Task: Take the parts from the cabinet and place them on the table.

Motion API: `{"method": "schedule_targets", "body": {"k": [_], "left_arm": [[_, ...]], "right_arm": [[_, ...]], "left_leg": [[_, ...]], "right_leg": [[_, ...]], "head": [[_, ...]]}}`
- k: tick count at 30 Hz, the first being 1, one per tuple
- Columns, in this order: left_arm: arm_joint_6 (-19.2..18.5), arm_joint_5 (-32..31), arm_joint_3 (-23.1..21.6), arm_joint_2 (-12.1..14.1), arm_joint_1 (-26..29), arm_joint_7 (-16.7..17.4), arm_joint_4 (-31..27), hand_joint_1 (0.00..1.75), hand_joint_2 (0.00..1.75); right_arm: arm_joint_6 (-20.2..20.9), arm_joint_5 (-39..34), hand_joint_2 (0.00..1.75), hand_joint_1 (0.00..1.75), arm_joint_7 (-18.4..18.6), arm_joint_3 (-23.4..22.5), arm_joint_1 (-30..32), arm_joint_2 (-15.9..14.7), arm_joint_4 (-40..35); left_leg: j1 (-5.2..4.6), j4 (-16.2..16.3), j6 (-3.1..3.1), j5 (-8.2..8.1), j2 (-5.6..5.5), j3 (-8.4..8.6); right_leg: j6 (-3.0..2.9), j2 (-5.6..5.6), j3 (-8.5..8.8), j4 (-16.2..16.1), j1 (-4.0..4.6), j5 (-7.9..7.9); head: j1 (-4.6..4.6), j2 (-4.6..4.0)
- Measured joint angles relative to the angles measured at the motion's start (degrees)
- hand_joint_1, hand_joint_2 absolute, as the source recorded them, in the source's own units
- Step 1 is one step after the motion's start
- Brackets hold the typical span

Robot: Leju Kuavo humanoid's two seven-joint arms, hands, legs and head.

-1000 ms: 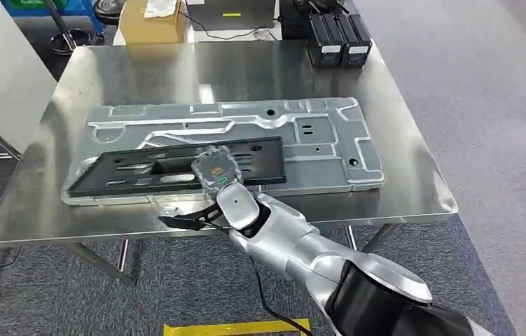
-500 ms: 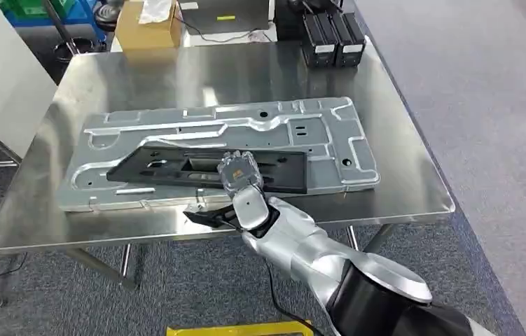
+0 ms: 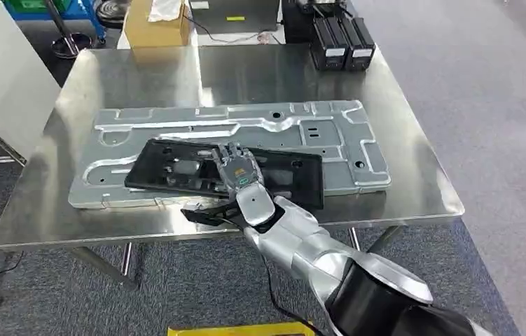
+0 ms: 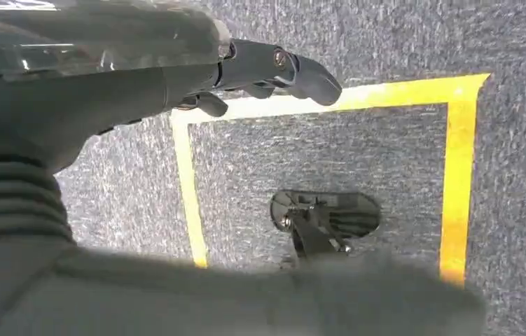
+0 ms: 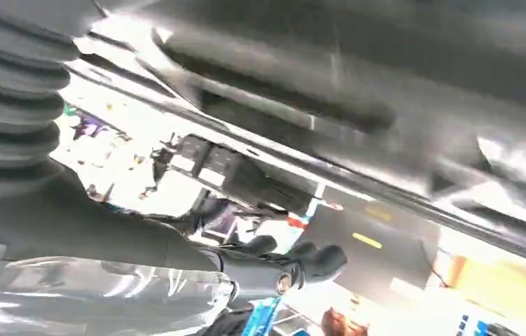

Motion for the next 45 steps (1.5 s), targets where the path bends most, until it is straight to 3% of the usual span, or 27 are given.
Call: {"method": "schedule_targets", "body": {"k": [1,2,3,5,6,7,8,11,13,14,16,18,19,20,22,23,24,28,30,32,33,35,37,38,41,43,45], "left_arm": [[-0.2,0.0,0.0,0.0,0.0,0.0,0.0,0.00,0.00],[-0.3,0.0,0.0,0.0,0.0,0.0,0.0,0.00,0.00],[-0.4,0.0,0.0,0.0,0.0,0.1,0.0,0.00,0.00],[-0.7,-0.1,-0.1,0.1,-0.1,0.2,0.0,0.00,0.00],[-0.8,-0.1,-0.2,0.1,-0.1,0.2,0.0,0.00,0.00],[-0.9,-0.1,-0.2,0.0,-0.2,0.2,0.0,0.00,0.00],[-0.9,-0.2,-0.3,0.0,-0.2,0.2,0.0,0.00,0.00],[-0.9,-0.3,-0.3,0.2,-0.3,0.1,0.0,0.00,0.00],[-1.0,-0.4,-0.4,0.3,-0.2,-0.1,0.0,0.00,0.00],[-0.9,-0.5,-0.4,0.3,-0.3,-0.1,0.0,0.00,0.00],[-0.9,-0.5,-0.4,0.4,-0.3,-0.1,0.0,0.00,0.00],[-0.9,-0.4,-0.4,0.4,-0.2,-0.1,0.0,0.00,0.00],[-1.0,-0.3,-0.4,0.4,-0.2,0.0,0.0,0.00,0.00],[-1.1,-0.2,-0.4,0.5,-0.3,0.0,0.0,0.00,0.00],[-1.8,0.5,-0.4,0.6,-0.4,-0.2,0.0,0.00,0.00],[-2.1,0.8,-0.3,0.6,-0.5,-0.3,0.0,0.00,0.00],[-2.4,1.2,-0.3,0.6,-0.5,-0.5,0.0,0.00,0.00],[-3.2,2.6,0.3,0.5,0.1,-1.2,0.0,0.00,0.00],[-3.2,2.8,0.4,0.4,0.3,-1.2,0.0,0.00,0.00],[-3.2,2.9,0.6,0.2,0.7,-1.2,0.0,0.00,0.00],[-3.2,3.0,0.6,0.2,0.9,-1.2,0.0,0.00,0.00],[-2.9,3.1,0.8,0.0,1.1,-1.2,0.0,0.00,0.00],[-2.6,3.5,1.1,-0.2,1.0,-1.2,0.0,0.00,0.00],[-2.5,3.5,1.2,-0.3,1.0,-1.3,0.0,0.00,0.00],[-2.3,3.5,1.6,-0.4,1.0,-1.5,0.0,0.00,0.00],[-2.4,3.3,1.6,-0.3,1.0,-1.7,0.0,0.00,0.00],[-2.7,2.9,1.6,-0.3,1.0,-1.8,0.0,0.00,0.00]], "right_arm": [[-0.7,-0.3,0.00,0.00,-0.9,-0.3,0.3,0.0,-0.1],[-1.2,-0.6,0.00,0.00,-1.7,-0.6,0.5,0.0,-0.1],[-1.6,-0.8,0.00,0.00,-2.5,-0.9,0.7,0.0,-0.3],[-2.2,-1.2,0.00,0.00,-3.6,-1.3,0.7,0.0,-0.9],[-3.0,-1.2,0.00,0.00,-4.2,-1.5,0.6,0.0,-1.3],[-3.9,-1.3,0.00,0.00,-4.6,-1.7,0.4,0.0,-1.7],[-4.7,-1.4,0.00,0.00,-5.1,-1.9,0.3,0.1,-1.9],[-6.8,-3.0,0.00,0.00,-7.2,-2.8,0.2,0.2,-2.4],[-8.5,-5.8,0.00,0.00,-10.4,-4.1,0.3,0.3,-3.4],[-9.1,-7.4,0.00,0.00,-12.2,-4.9,0.2,0.5,-3.7],[-10.1,-14.7,0.00,0.00,-19.7,-7.2,1.0,0.5,-5.0],[-8.5,-26.5,0.00,0.00,-29.9,-10.9,2.5,0.5,-6.8],[-5.7,-35.7,0.00,0.00,-36.3,-13.3,3.4,0.5,-8.4],[-3.4,-41.9,0.00,0.00,-40.4,-15.3,4.1,0.5,-9.6],[4.1,-57.0,0.00,0.00,-48.9,-21.6,6.1,0.5,-15.1],[7.5,-61.8,0.00,0.00,-51.0,-24.4,7.5,0.4,-18.9],[10.0,-64.8,0.00,0.00,-51.7,-26.7,9.0,0.3,-22.1],[19.0,-69.6,0.00,0.00,-52.5,-35.8,19.5,-1.7,-44.5],[21.1,-69.0,0.00,0.00,-52.6,-39.0,24.2,-3.4,-55.8],[21.6,-66.8,0.00,0.00,-52.6,-41.4,29.6,-5.7,-65.7],[21.6,-65.8,0.00,0.00,-52.6,-41.9,31.8,-6.4,-69.6],[20.9,-63.6,0.00,0.00,-52.5,-42.5,36.1,-8.5,-77.3],[17.7,-60.8,0.00,0.00,-52.5,-42.5,39.3,-10.5,-83.5],[15.0,-58.9,0.00,0.00,-52.5,-42.2,40.5,-11.6,-86.0],[5.1,-54.2,0.00,0.00,-52.5,-38.8,43.2,-15.3,-90.3],[-0.6,-51.5,0.00,0.00,-52.5,-35.6,44.8,-17.9,-92.0],[-4.4,-49.5,0.00,0.00,-52.5,-32.8,45.6,-20.0,-92.9]], "left_leg": [[-0.11,0.0,0.11,-0.01,0.03,-0.03],[-0.21,0.0,0.16,-0.04,0.03,-0.04],[-0.30,0.0,0.16,-0.04,0.02,-0.02],[-0.49,0.1,0.15,-0.04,-0.08,0.08],[-0.64,0.1,0.12,-0.06,-0.13,0.18],[-0.62,0.1,0.06,-0.10,-0.13,0.20],[-1.02,0.2,-0.20,-0.18,-0.10,-0.02],[-0.63,-0.1,-1.16,0.01,-0.08,0.02],[-0.55,0.7,-1.87,-0.81,0.02,-0.21],[-0.53,3.1,-2.09,-2.63,0.05,-1.18],[-0.32,11.9,-2.60,-6.94,0.06,-5.10],[-0.22,17.8,-2.96,-8.38,0.06,-7.95],[-0.09,16.3,-3.04,-6.85,0.07,-7.40],[0.03,12.3,-3.09,-4.33,0.10,-5.45],[0.32,1.6,-3.12,0.36,0.27,-0.29],[-0.09,0.6,-2.95,-0.90,0.17,0.64],[-0.18,0.2,-2.11,-0.55,-0.11,0.48],[0.11,-0.2,-0.56,-0.28,-0.22,0.58],[0.00,-0.2,0.10,0.00,-0.20,0.54],[-0.10,-0.1,0.25,0.00,-0.23,0.36],[-0.15,-0.1,0.26,-0.01,-0.19,0.27],[-0.18,0.0,0.27,-0.02,-0.13,0.18],[-0.22,0.1,0.25,-0.02,-0.14,0.18],[-0.36,0.2,0.13,-0.01,-0.14,0.12],[-0.65,0.2,-0.77,0.34,-0.11,-0.03],[-0.57,0.3,-1.44,0.38,-0.18,-0.15],[-0.50,4.7,-1.86,-4.53,0.03,-1.78]], "right_leg": [[0.08,0.00,-2.47,5.1,0.00,-2.14],[0.07,-0.01,-4.18,8.5,0.00,-3.01],[-0.04,0.00,-4.58,9.1,0.01,-2.56],[-0.61,0.00,-1.68,3.2,0.10,1.53],[-1.11,0.01,1.22,-2.5,0.31,4.21],[-1.81,0.00,3.68,-7.8,0.58,5.49],[-1.88,-0.13,4.09,-8.6,0.82,5.09],[-1.95,0.00,3.93,-8.7,1.06,5.32],[-2.59,-0.12,4.53,-9.9,0.45,5.94],[-2.82,-0.17,4.58,-10.0,0.33,6.00],[-2.95,-0.20,4.61,-10.0,0.38,5.92],[-2.97,-0.22,4.60,-9.9,0.40,5.87],[-2.93,-0.22,4.65,-9.8,0.38,5.78],[-2.83,-0.18,4.70,-9.7,0.31,5.64],[-2.35,-0.18,4.84,-9.1,0.25,5.15],[-2.00,-0.19,4.63,-9.0,0.67,4.99],[-1.83,-0.18,4.51,-8.8,0.69,5.01],[-0.59,-0.41,4.74,-8.5,0.39,4.26],[-0.06,-0.20,2.40,-3.1,0.35,0.16],[0.31,-0.18,-2.05,6.5,0.34,-4.31],[0.34,-0.18,-3.16,8.7,0.33,-4.66],[0.20,-0.19,-1.33,5.2,0.31,-1.67],[-0.26,-0.21,4.39,-5.1,0.33,2.96],[-0.57,-0.19,6.40,-8.8,0.40,3.27],[-1.00,0.05,6.02,-9.0,0.71,4.00],[-1.95,-0.21,5.87,-9.8,0.14,4.95],[-2.72,-0.39,5.10,-9.9,0.15,5.66]], "head": [[-0.02,0.00],[0.00,0.00],[-0.02,0.00],[-0.02,0.00],[-0.02,0.00],[0.00,0.00],[-0.11,0.00],[-0.04,0.00],[-0.07,0.00],[-0.13,0.00],[-0.11,0.00],[-0.11,0.00],[-0.13,0.00],[-0.11,0.00],[-0.11,0.00],[-0.11,0.00],[-0.07,0.00],[-0.09,0.00],[0.00,0.00],[0.04,0.00],[0.02,0.00],[0.02,0.00],[0.04,0.00],[0.02,0.00],[-0.02,0.00],[0.02,0.00],[-0.18,0.00]]}}
